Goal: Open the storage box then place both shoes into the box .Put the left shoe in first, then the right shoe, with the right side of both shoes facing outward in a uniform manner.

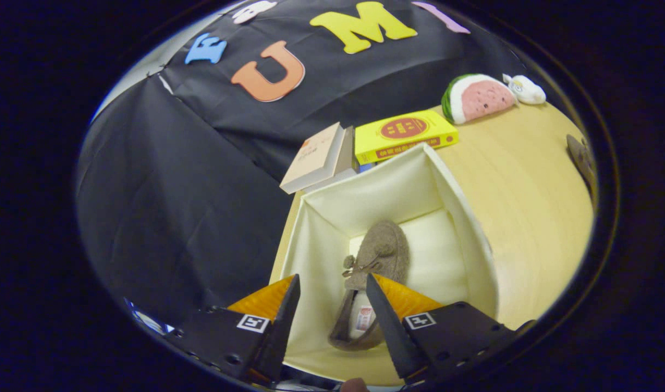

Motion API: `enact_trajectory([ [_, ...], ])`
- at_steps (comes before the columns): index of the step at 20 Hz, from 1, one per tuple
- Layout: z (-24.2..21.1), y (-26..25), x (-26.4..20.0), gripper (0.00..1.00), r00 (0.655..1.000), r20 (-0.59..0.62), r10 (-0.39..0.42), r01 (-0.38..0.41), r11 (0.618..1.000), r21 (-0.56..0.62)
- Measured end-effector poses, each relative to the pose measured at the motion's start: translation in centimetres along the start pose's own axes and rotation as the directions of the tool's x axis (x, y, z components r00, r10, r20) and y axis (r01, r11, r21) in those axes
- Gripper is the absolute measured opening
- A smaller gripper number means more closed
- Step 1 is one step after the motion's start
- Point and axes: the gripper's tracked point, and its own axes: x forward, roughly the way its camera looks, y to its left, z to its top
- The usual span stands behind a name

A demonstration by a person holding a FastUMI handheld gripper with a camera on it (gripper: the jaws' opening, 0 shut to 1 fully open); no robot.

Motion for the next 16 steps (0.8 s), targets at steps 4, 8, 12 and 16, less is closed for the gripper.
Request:
enact_trajectory([
  [4,3.4,-1.3,-5.3,0.88,0.99,0.14,0.03,0.003,0.973,-0.232],
  [8,6.8,-4.0,-12.7,0.95,0.955,0.282,0.089,0.024,0.927,-0.375],
  [12,10.0,-10.4,-19.7,0.96,0.916,0.391,0.091,0.092,0.901,-0.425],
  [16,12.7,-18.6,-25.8,0.96,0.875,0.479,0.066,0.177,0.879,-0.444],
])
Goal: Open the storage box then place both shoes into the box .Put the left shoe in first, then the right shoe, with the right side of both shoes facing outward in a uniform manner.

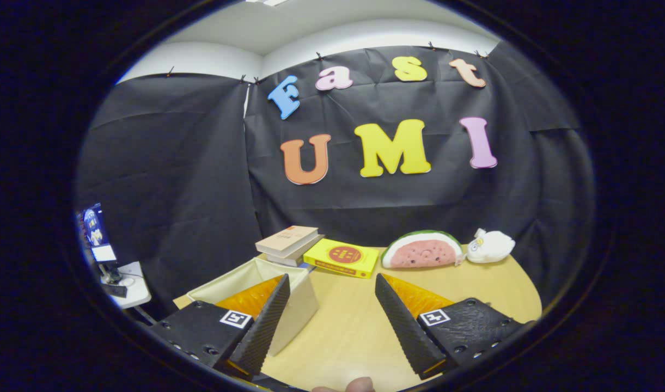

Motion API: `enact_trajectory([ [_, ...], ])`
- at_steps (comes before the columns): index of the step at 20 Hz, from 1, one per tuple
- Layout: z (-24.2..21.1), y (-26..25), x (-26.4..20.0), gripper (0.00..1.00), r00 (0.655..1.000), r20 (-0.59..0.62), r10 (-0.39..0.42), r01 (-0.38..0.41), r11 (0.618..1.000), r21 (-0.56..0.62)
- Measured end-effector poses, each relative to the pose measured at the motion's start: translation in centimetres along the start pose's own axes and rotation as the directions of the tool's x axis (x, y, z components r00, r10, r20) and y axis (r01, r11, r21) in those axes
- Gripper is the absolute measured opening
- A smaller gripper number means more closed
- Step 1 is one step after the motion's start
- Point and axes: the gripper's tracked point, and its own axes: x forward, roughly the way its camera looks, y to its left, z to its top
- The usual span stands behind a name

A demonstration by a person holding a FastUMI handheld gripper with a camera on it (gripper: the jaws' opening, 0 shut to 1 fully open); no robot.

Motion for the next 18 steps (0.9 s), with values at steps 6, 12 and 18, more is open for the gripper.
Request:
enact_trajectory([
  [6,-1.4,-13.4,-4.6,0.96,0.982,0.039,-0.185,0.188,0.977,-0.102],
  [12,-7.0,-24.8,-4.6,0.96,0.946,-0.101,-0.307,0.307,0.952,-0.017],
  [18,-14.1,-29.1,-1.4,0.96,0.895,-0.312,-0.317,0.341,0.94,0.021],
])
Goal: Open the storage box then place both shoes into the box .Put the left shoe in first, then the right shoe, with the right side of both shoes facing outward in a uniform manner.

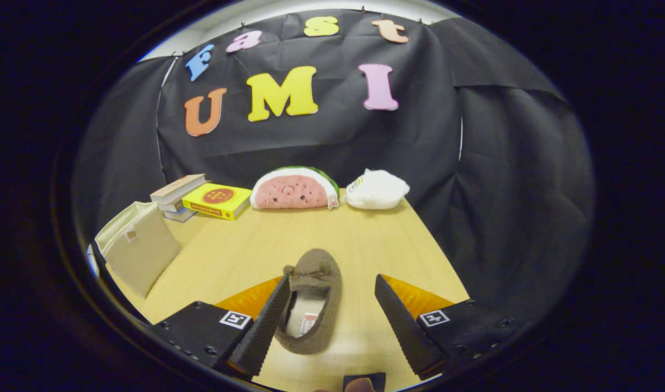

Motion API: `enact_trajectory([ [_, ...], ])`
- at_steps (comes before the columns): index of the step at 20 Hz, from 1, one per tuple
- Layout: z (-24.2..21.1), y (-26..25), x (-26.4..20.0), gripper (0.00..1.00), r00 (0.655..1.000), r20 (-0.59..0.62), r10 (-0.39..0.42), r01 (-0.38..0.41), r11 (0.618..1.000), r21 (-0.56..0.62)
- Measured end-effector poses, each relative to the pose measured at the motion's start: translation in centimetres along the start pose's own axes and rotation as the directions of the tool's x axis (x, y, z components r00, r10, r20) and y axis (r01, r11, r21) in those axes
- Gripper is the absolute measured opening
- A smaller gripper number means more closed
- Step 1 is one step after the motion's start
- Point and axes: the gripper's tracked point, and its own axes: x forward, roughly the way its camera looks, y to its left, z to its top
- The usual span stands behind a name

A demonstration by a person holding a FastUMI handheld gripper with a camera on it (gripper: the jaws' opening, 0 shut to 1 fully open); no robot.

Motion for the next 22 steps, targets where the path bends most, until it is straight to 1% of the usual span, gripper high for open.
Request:
enact_trajectory([
  [4,-2.1,-0.8,2.9,0.96,0.996,-0.094,-0.008,0.009,1.0,0.005],
  [7,-3.8,-0.3,4.4,0.96,0.986,-0.164,0.023,-0.018,0.999,0.03],
  [11,-4.7,0.1,6.3,0.96,0.979,-0.199,0.038,-0.033,0.999,0.029],
  [12,-5.0,0.2,6.6,0.82,0.976,-0.213,0.044,-0.036,0.998,0.044],
  [13,-5.4,0.4,7.1,0.75,0.973,-0.226,0.054,-0.041,0.997,0.06],
  [15,-6.1,0.8,7.5,0.72,0.966,-0.248,0.074,-0.054,0.995,0.088],
  [18,-6.0,0.7,8.2,0.38,0.968,-0.241,0.069,-0.043,0.993,0.112],
  [19,-6.1,0.9,8.1,0.3,0.967,-0.248,0.066,-0.04,0.993,0.109],
  [20,-6.0,-0.1,8.1,0.21,0.969,-0.246,0.019,0.003,0.996,0.089],
  [22,-6.0,0.3,8.2,0.04,0.967,-0.251,0.045,-0.014,0.992,0.123],
])
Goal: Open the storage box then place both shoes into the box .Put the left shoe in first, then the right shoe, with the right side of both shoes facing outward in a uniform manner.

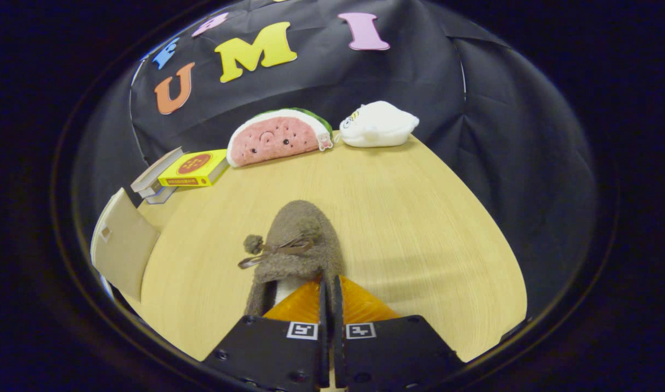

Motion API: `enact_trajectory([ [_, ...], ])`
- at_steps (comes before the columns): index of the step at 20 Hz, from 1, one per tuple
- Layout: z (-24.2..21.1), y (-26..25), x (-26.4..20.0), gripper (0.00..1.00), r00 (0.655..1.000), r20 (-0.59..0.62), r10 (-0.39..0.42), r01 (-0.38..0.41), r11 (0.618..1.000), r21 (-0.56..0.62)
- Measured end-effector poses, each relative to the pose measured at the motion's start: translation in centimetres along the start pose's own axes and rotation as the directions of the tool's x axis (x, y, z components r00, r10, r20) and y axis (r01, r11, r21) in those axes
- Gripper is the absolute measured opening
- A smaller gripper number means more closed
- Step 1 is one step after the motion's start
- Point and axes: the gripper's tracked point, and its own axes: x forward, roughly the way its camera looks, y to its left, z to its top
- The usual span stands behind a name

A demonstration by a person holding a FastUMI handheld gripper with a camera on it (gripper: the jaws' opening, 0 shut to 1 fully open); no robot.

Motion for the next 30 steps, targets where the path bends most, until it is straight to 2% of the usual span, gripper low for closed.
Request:
enact_trajectory([
  [1,0.2,-0.2,0.3,0.04,1.0,0.015,-0.001,0.001,1.0,0.014],
  [2,0.2,-0.2,-0.2,0.0,1.0,0.014,0.0,0.0,1.0,0.029],
  [6,-0.3,1.2,-1.3,0.0,0.999,0.009,0.042,-0.043,0.991,0.126],
  [10,0.1,5.3,-3.5,0.0,0.993,0.028,0.115,-0.118,0.967,0.228],
  [12,0.9,8.2,-5.4,0.0,0.989,0.063,0.133,-0.144,0.96,0.24],
  [16,3.2,16.1,-9.5,0.0,0.977,0.137,0.165,-0.19,0.961,0.202],
  [20,5.4,26.3,-13.4,0.0,0.956,0.185,0.229,-0.264,0.944,0.198],
  [23,6.8,33.5,-15.0,0.0,0.947,0.219,0.233,-0.273,0.946,0.173],
  [27,6.9,41.8,-15.2,0.0,0.946,0.222,0.235,-0.277,0.944,0.181],
  [30,5.9,46.3,-14.0,0.0,0.955,0.209,0.212,-0.25,0.953,0.172],
])
